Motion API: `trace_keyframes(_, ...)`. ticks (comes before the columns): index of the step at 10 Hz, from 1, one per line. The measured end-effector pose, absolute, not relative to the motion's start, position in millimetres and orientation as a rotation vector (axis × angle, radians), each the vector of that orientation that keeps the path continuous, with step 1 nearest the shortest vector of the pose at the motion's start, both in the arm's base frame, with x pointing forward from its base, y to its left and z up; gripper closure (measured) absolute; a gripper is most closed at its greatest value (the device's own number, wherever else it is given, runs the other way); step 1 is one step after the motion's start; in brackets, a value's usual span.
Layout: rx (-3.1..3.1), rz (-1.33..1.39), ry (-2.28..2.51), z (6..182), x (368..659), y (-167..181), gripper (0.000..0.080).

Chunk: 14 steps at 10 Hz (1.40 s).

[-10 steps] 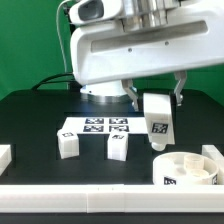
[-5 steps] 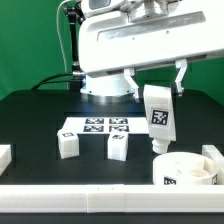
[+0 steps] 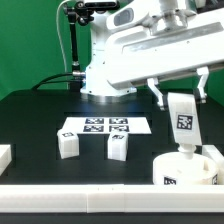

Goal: Assemble stool

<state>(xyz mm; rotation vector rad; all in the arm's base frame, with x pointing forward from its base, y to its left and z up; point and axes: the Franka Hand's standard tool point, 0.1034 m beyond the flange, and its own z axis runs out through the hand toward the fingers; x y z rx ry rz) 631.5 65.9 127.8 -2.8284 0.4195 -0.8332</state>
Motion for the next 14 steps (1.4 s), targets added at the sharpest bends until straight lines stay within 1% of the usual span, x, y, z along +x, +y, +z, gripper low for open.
trace_keyframes(3, -2.825, -0.842, 0.421, 126.1, 630.2, 68.1, 0.0472)
trace_keyframes(5, -2.824, -0.842, 0.402, 113.9, 622.9, 82.8, 0.0472)
trace_keyframes(6, -2.828, -0.846, 0.398, 113.8, 624.4, 79.8, 0.0472)
trace_keyframes(9, -2.834, -0.829, 0.391, 106.3, 621.7, 83.0, 0.0472)
trace_keyframes(13, -2.834, -0.828, 0.385, 102.4, 623.2, 85.9, 0.0472)
trace_keyframes(14, -2.837, -0.821, 0.379, 99.0, 622.4, 88.1, 0.0472)
